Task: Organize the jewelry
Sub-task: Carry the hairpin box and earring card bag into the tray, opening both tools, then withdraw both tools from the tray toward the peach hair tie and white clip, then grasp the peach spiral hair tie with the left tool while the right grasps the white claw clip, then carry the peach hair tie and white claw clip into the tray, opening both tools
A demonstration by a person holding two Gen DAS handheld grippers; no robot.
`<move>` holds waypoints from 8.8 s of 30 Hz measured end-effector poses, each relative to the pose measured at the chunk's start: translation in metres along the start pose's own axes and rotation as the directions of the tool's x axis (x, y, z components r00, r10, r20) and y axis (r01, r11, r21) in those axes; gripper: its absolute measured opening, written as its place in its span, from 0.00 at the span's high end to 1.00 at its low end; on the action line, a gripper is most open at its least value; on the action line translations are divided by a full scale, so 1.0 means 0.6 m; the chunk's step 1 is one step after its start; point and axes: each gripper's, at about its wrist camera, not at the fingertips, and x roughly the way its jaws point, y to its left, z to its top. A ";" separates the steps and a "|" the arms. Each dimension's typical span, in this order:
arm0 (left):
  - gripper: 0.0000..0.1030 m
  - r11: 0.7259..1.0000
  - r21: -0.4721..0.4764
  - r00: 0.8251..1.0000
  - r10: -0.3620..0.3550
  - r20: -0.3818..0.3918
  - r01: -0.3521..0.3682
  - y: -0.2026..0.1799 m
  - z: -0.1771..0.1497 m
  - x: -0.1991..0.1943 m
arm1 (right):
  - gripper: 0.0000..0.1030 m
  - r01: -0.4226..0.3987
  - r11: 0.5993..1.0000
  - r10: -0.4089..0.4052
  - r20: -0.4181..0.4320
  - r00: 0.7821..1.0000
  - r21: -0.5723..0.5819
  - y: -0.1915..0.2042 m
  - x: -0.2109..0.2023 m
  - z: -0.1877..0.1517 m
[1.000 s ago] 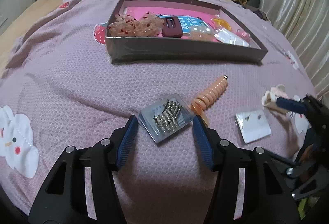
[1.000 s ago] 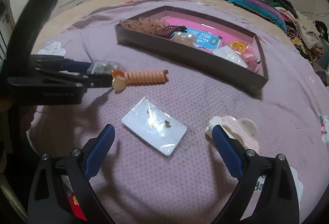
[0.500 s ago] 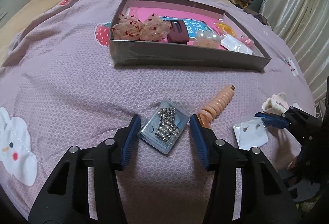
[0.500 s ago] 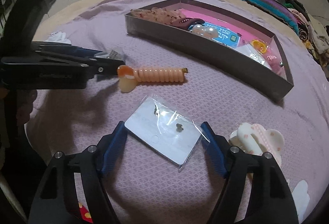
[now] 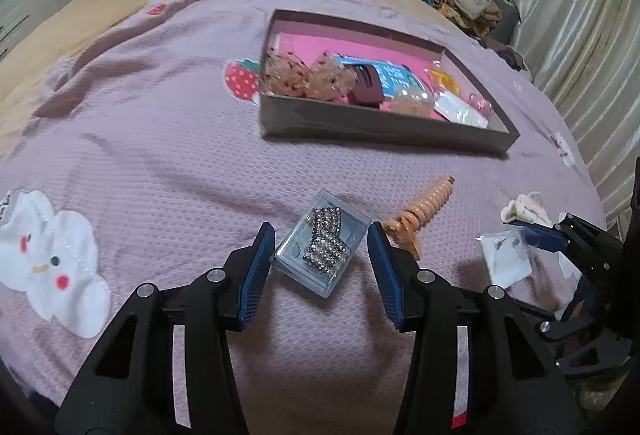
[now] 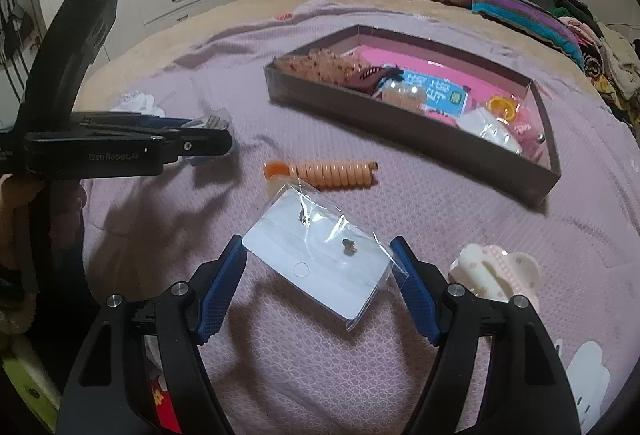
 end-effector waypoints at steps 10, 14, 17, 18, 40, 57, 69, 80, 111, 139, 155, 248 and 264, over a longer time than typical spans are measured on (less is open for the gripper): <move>0.62 1.000 0.011 0.998 0.004 0.067 -0.005 -0.009 0.044 -0.034 | 0.30 0.015 0.999 -0.017 0.072 0.997 0.030 -0.022 -0.040 0.038; 0.62 1.000 0.026 0.996 -0.006 0.088 0.004 -0.022 0.071 -0.039 | 0.30 0.041 0.998 -0.045 0.097 0.994 0.047 -0.042 -0.054 0.057; 0.62 0.999 0.044 0.994 -0.012 0.104 0.008 -0.036 0.093 -0.039 | 0.30 0.053 0.997 -0.060 0.118 0.991 0.063 -0.060 -0.064 0.072; 0.62 0.999 0.050 0.994 -0.014 0.108 0.009 -0.041 0.100 -0.039 | 0.30 0.059 0.996 -0.068 0.127 0.990 0.071 -0.068 -0.069 0.078; 0.65 0.990 0.140 0.994 -0.029 0.109 0.014 -0.125 0.216 0.042 | 0.30 0.153 0.968 -0.190 0.187 0.964 0.198 -0.216 -0.084 0.154; 0.74 0.993 0.115 1.000 -0.012 0.019 0.010 -0.118 0.229 0.139 | 0.30 0.157 0.966 -0.183 0.114 0.976 0.205 -0.262 -0.004 0.152; 0.74 0.996 0.090 1.000 0.017 0.024 -0.019 -0.098 0.235 0.155 | 0.29 0.127 0.983 -0.134 0.041 0.990 0.135 -0.233 0.059 0.147; 0.72 0.999 0.033 0.999 0.031 0.011 -0.031 -0.064 0.231 0.158 | 0.28 0.112 0.987 -0.114 0.011 0.993 0.115 -0.215 0.082 0.140; 0.40 0.998 -0.033 0.997 0.056 0.060 -0.054 -0.033 0.223 0.082 | 0.09 0.087 0.984 -0.100 0.082 0.992 0.154 -0.203 0.018 0.130; 0.09 0.998 -0.011 0.978 0.059 0.200 -0.058 -0.080 0.193 -0.077 | 0.04 0.152 0.969 -0.199 0.256 0.946 0.193 -0.161 -0.151 0.102; 0.09 0.999 0.040 0.986 0.028 0.167 -0.035 -0.106 0.123 -0.077 | 0.04 0.201 0.956 -0.245 0.208 0.947 0.213 -0.159 -0.176 0.044; 0.82 0.984 0.177 0.992 -0.051 0.119 0.029 -0.130 0.198 0.011 | 0.66 0.088 0.969 -0.134 0.190 0.973 0.232 -0.232 -0.110 0.096; 0.82 0.986 0.165 0.999 0.006 0.048 -0.014 -0.135 0.224 0.130 | 0.66 0.037 0.955 -0.096 0.189 0.977 0.295 -0.294 -0.004 0.144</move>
